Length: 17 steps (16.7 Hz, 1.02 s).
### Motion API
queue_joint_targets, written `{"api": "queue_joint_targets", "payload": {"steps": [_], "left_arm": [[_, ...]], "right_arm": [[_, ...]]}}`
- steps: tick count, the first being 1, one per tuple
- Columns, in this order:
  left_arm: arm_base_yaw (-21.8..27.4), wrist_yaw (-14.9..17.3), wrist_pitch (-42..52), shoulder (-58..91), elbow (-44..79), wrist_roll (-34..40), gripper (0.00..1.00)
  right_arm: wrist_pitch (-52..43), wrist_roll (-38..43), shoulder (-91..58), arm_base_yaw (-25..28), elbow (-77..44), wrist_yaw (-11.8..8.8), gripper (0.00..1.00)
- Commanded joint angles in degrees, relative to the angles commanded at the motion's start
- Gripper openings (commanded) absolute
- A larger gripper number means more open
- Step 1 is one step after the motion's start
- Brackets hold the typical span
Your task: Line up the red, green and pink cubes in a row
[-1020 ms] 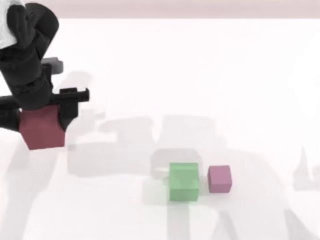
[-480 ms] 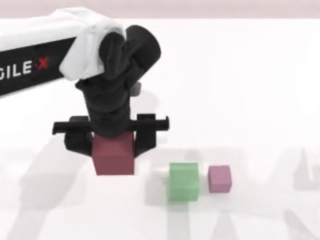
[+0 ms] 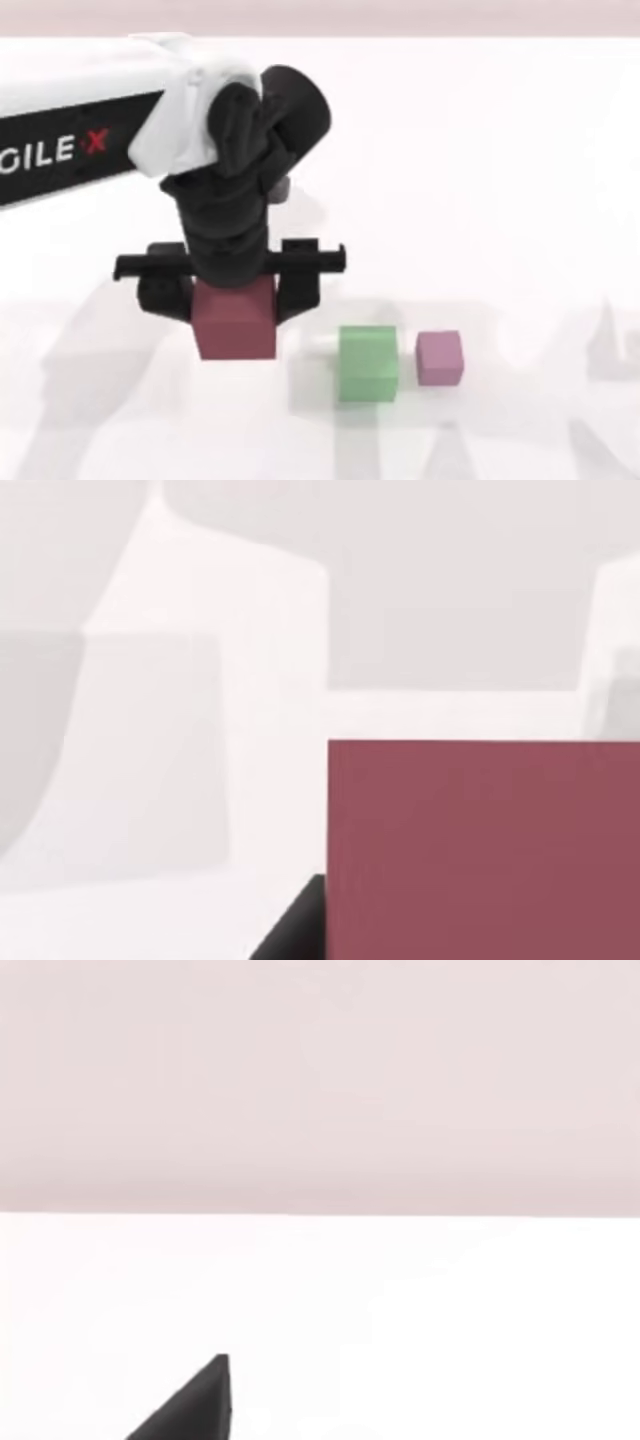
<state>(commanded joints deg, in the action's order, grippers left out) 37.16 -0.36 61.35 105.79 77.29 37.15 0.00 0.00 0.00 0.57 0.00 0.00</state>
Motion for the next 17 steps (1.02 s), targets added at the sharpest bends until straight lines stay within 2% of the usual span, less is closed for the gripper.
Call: {"api": "queue_joint_targets", "payload": {"steps": [6, 11, 17], "left_arm": [[0.1, 0.0, -12.2, 3.5, -8.1, 0.2, 0.00], [0.1, 0.0, -12.9, 3.9, -8.7, 0.2, 0.00], [0.1, 0.0, -12.9, 3.9, -8.7, 0.2, 0.45]], "right_arm": [[0.0, 0.0, 0.0, 0.0, 0.0, 0.0, 1.00], [0.0, 0.0, 0.0, 0.0, 0.0, 0.0, 1.00], [0.0, 0.0, 0.0, 0.0, 0.0, 0.0, 1.00]]}}
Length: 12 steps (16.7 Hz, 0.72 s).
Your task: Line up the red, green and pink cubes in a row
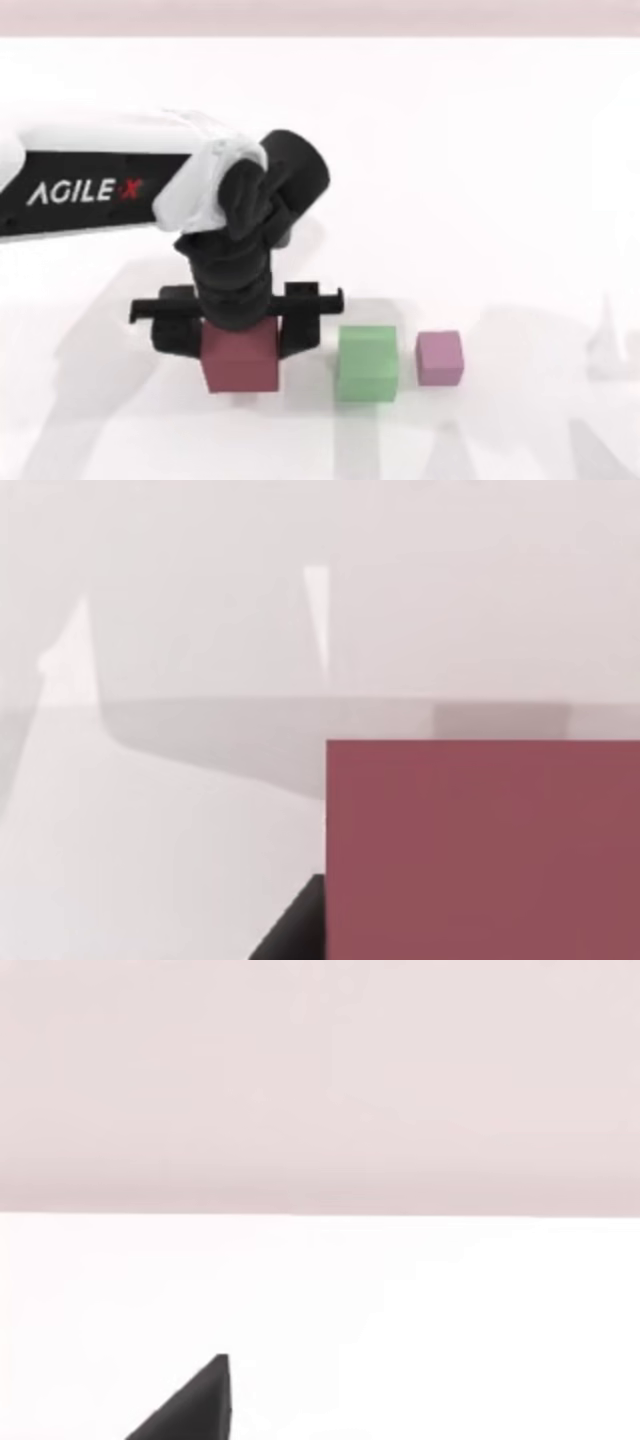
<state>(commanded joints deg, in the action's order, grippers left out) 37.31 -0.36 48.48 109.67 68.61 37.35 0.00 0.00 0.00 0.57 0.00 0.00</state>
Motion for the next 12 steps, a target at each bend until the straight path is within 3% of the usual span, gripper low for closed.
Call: {"api": "queue_joint_targets", "payload": {"steps": [7, 12], "left_arm": [[0.0, 0.0, 0.0, 0.0, 0.0, 0.0, 0.98], [0.0, 0.0, 0.0, 0.0, 0.0, 0.0, 1.00]], "right_arm": [[0.0, 0.0, 0.0, 0.0, 0.0, 0.0, 1.00], [0.0, 0.0, 0.0, 0.0, 0.0, 0.0, 1.00]]}}
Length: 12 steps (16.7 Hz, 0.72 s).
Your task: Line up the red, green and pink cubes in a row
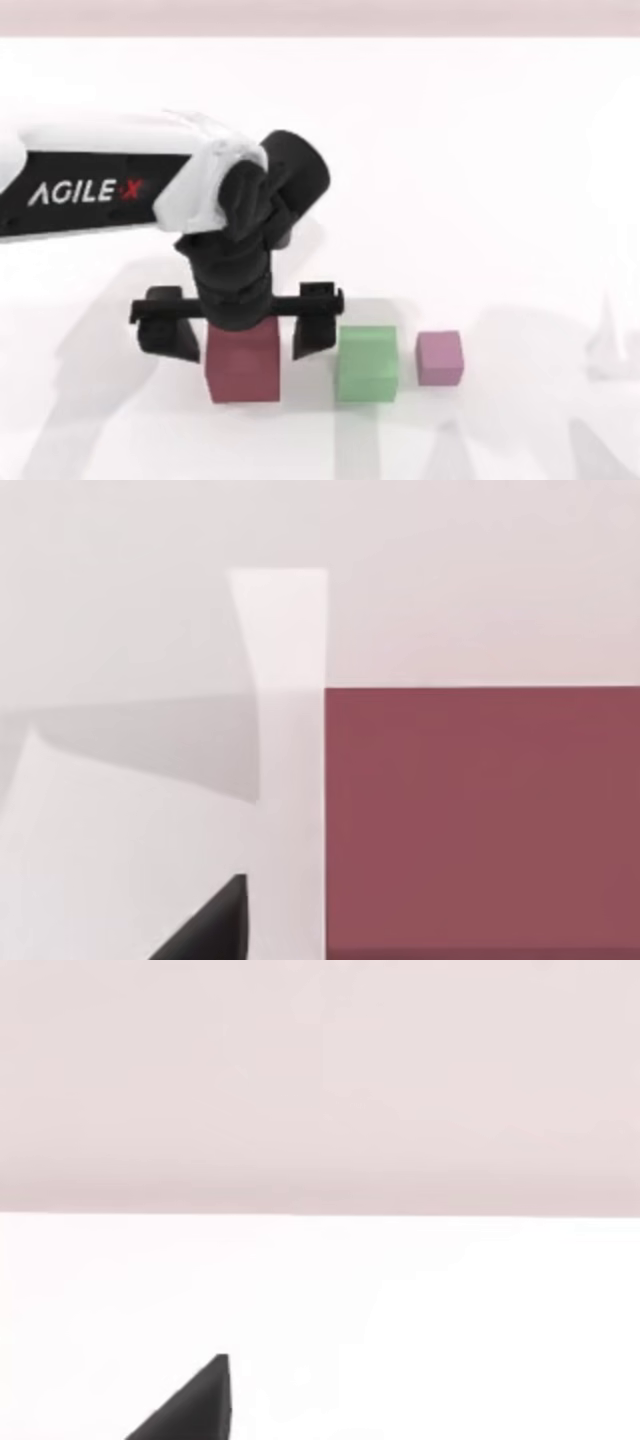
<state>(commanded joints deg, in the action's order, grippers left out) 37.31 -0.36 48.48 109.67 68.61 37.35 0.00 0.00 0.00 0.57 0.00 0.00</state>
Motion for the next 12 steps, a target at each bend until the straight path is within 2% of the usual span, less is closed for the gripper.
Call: {"api": "queue_joint_targets", "payload": {"steps": [6, 12], "left_arm": [[0.0, 0.0, 1.0, -0.3, 0.8, 0.0, 1.00], [-0.8, 0.0, 13.3, -4.2, 8.4, 0.3, 1.00]], "right_arm": [[0.0, 0.0, 0.0, 0.0, 0.0, 0.0, 1.00], [0.0, 0.0, 0.0, 0.0, 0.0, 0.0, 1.00]]}}
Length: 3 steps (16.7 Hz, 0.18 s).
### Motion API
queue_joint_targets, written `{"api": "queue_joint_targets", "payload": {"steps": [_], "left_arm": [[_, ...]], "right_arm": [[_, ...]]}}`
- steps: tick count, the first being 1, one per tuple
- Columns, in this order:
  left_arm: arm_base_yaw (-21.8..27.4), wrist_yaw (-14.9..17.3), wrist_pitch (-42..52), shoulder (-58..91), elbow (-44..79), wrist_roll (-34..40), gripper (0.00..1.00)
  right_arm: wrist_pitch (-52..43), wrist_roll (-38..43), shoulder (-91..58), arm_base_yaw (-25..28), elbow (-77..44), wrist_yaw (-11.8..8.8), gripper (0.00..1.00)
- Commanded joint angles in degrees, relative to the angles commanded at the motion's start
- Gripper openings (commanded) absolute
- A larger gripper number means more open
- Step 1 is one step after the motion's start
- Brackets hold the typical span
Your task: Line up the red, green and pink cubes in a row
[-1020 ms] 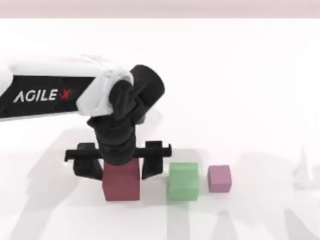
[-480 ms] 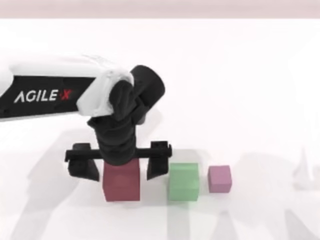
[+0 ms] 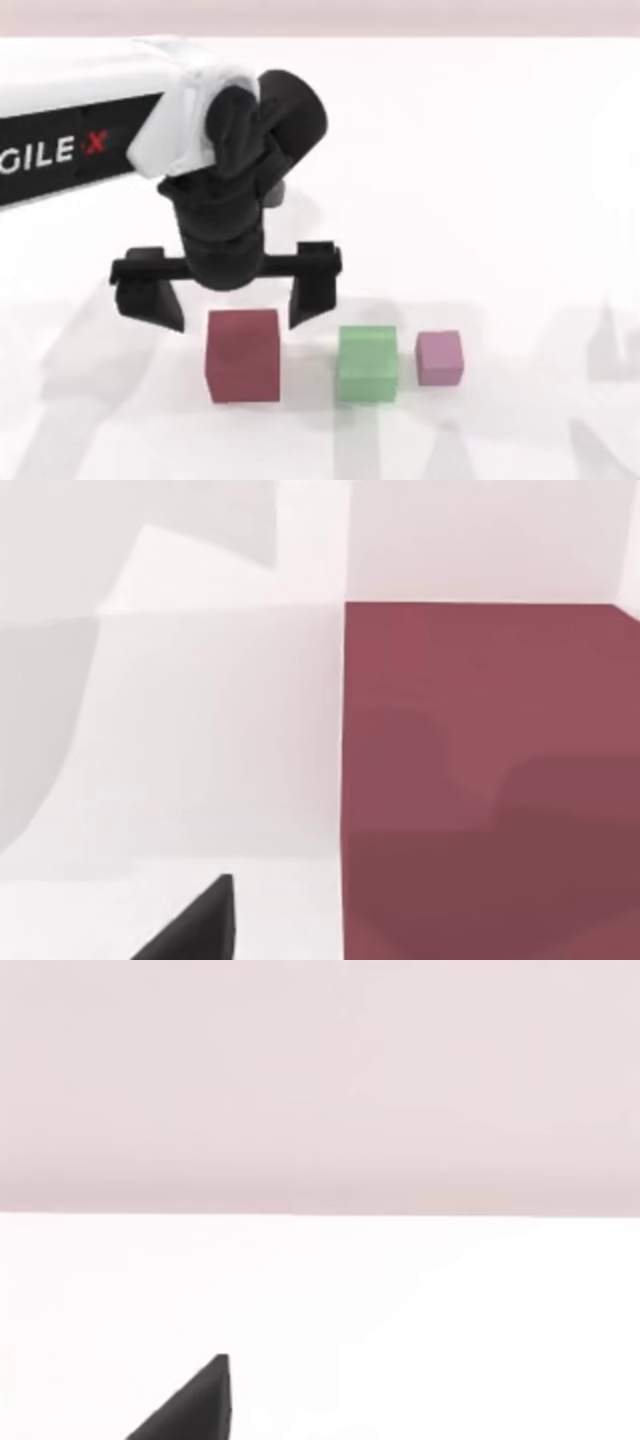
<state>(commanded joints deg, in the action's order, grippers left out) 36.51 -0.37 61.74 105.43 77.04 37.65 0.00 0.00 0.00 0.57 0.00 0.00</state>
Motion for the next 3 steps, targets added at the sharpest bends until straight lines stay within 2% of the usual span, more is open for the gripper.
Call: {"api": "queue_joint_targets", "payload": {"steps": [3], "left_arm": [[-0.2, 0.0, 1.9, -1.1, 1.5, 0.0, 1.00]], "right_arm": [[0.0, 0.0, 0.0, 0.0, 0.0, 0.0, 1.00]]}}
